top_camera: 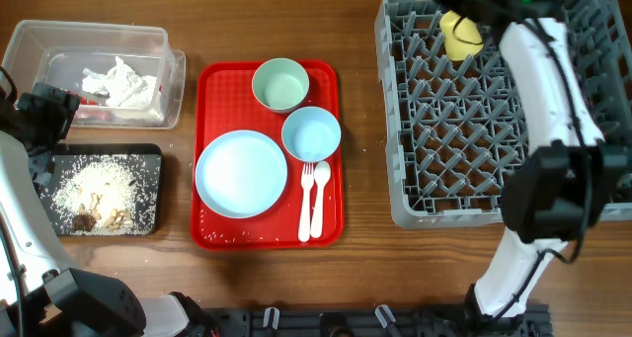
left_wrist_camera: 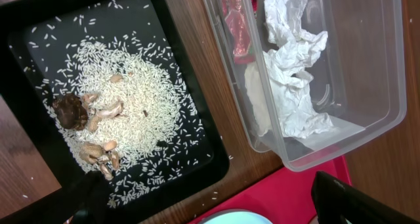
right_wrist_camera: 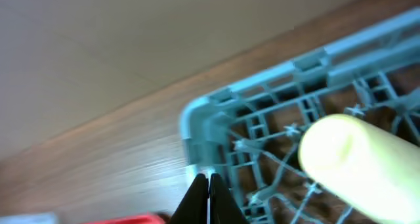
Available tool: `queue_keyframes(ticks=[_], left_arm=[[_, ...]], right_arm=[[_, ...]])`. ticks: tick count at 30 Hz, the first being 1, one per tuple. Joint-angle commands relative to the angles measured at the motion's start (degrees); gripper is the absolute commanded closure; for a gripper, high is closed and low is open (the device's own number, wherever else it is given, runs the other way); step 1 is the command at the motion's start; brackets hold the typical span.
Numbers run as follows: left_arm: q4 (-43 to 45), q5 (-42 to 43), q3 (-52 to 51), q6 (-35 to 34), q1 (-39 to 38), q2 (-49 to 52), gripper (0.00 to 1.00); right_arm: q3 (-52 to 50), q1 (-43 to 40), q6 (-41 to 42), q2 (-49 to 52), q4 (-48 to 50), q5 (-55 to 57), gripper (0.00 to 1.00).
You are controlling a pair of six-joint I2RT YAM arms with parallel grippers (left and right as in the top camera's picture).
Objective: Sort waste into correct bins and load items into the dishwasher rack
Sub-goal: 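Lower the yellow cup upside down into the rack and release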
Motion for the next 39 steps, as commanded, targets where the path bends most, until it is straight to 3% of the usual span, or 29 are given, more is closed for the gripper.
queue_keyframes(ticks=[1,13,22,39], left_arm=[[0.13,0.24,0.22,0.07,0.26,-0.11,0.0],[0.13,0.24,0.22,0.07,0.26,-0.11,0.0],[0.13,0.24,0.22,0.07,0.26,-0.11,0.0],[0.13,0.24,0.22,0.07,0.26,-0.11,0.0]], right_arm=[[0.13,-1.16,-1.51,4.04,0.26,6.84,0.95],[0.17,-2.1,-3.23,5.97,-6.43,14.29,0.96],[0.17,-1.97,-4.81,5.84,3.78,1.44,0.96],[0.26,-2.34,-1.31,8.96,-1.57,13.51,0.96]])
